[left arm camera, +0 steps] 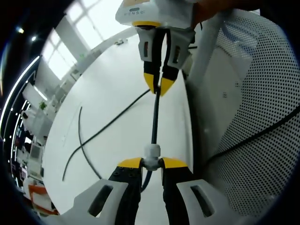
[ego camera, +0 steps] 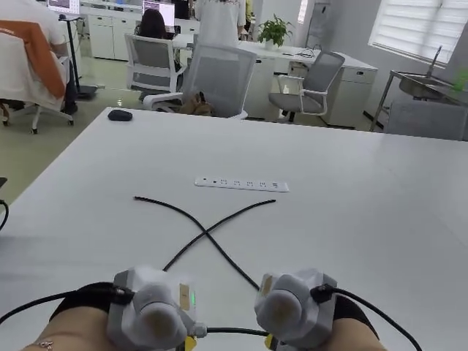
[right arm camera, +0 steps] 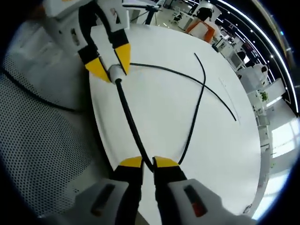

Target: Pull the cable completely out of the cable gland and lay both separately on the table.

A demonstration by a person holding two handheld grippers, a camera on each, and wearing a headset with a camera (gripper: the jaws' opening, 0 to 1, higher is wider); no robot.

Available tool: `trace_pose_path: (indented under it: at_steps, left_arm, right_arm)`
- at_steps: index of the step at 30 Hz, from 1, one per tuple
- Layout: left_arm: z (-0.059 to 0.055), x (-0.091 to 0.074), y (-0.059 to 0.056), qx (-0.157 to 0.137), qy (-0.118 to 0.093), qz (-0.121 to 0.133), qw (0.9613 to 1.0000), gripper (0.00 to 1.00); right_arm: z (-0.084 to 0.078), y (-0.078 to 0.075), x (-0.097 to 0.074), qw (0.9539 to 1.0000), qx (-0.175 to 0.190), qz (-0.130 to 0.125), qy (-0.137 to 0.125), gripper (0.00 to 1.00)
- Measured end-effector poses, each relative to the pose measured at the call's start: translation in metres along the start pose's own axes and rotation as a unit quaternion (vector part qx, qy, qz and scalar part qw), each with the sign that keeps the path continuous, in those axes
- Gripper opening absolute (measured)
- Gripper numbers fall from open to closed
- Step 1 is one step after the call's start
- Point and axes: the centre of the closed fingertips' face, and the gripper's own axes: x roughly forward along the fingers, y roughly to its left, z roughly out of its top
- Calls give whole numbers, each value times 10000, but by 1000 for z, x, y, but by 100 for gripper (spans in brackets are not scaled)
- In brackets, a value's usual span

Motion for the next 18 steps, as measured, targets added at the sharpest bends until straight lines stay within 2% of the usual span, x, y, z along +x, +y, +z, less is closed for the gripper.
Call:
trace_pose_path:
  at_steps: [4,7,9,10,12,15,18]
  left_arm:
    - [-2,-1,2,-53,36,48,10000,17]
    - [-3,-2,3,-75,60,77,9999,17]
    - [-6,-3,1,2,163,78,9998,17]
    - [-7,-4,0,-4,172,73,9998,17]
    - [-2,-6,0,-56,100,77,9999,17]
    - [18,-9,0,-260,-196,125,9994,17]
    - [38,-13,-4,-218,-332,47,9992,17]
  right_arm:
    - [-12,-13,-2,9993,214,-243,188,7]
    - [-19,-12,-2,9987,254,-218,382,9]
    - [-18,-11,-1,9988,232,-233,368,18]
    - [-8,-6,-1,9997,195,-93,112,20]
    - [5,1,-2,9996,214,61,-165,22]
    - [27,9,-6,9978,-219,146,-608,25]
    - [51,27,-13,9915,-581,393,-1096,25]
